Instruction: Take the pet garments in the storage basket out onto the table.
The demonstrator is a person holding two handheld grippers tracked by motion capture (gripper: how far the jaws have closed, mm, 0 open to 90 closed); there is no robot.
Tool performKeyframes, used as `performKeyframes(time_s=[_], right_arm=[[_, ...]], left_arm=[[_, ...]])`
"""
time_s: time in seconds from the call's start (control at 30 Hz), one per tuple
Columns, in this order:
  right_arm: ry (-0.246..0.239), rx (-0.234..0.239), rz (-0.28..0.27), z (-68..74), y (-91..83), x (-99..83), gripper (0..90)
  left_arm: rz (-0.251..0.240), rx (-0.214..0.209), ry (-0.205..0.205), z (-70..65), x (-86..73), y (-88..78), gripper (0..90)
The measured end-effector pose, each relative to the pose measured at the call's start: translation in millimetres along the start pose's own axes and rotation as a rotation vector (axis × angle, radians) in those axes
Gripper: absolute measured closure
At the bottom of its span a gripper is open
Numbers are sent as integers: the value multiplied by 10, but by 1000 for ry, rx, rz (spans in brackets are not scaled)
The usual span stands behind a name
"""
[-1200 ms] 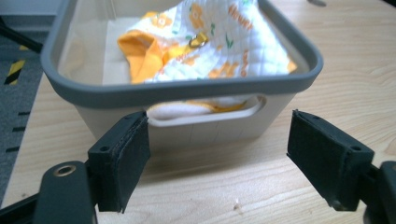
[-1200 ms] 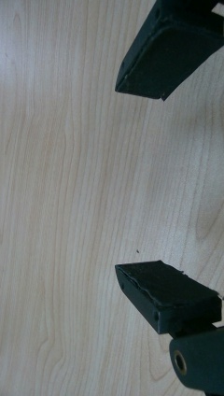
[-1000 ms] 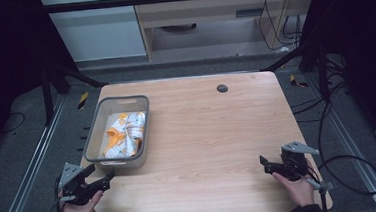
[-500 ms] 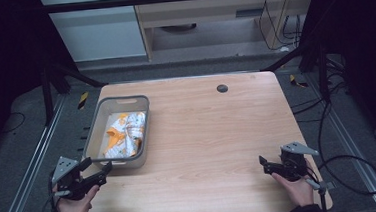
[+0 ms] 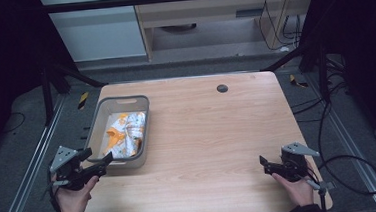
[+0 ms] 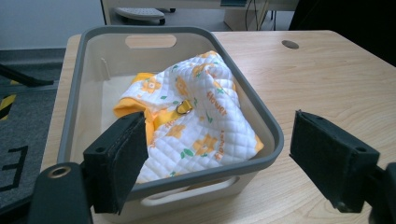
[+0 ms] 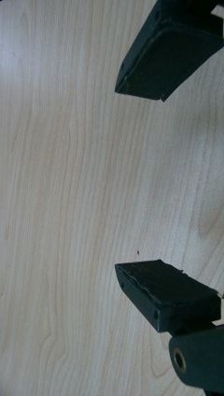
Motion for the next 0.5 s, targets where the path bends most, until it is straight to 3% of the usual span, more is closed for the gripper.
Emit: performKeyframes(time_s=[0.5], right_arm=[[-15,-1,2,5,16,-3,119]], left_arm=[[-4,-6,0,1,216,135,181]])
Point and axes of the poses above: each handheld gripper's, and its own axes: y roughly forward along the jaws, x roughly out of its top, z roughly to its left, the point moved 6 cm from there along y, roughly forward along the jaws, and after that the axes turned 1 degree about z, right-handed, at the moved point
